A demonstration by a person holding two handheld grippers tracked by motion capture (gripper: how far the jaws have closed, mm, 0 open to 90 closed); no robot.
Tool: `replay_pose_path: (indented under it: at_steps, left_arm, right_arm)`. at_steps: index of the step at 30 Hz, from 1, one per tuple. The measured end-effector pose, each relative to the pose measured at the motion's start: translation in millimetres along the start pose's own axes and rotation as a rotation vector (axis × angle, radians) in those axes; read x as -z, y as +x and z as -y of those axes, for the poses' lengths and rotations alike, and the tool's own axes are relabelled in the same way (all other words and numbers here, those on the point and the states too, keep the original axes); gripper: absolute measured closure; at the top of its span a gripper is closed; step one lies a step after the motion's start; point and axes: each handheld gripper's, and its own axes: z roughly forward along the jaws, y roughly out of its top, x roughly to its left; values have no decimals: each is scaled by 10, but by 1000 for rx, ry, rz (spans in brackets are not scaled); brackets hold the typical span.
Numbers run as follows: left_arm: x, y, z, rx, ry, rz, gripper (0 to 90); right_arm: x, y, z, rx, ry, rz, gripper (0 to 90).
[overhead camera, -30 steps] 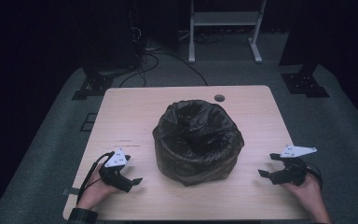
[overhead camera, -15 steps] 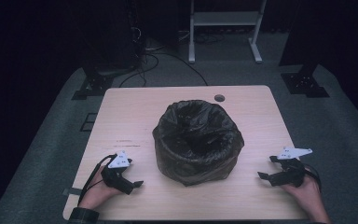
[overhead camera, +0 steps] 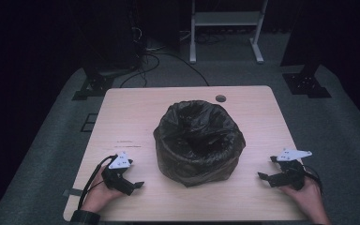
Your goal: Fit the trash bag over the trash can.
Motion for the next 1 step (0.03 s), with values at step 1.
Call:
replay_pose_path:
  at_steps: [1]
  left_arm:
    - [0,0,0,0,0,0,0]
  right_arm:
    - [0,0,0,0,0,0,95]
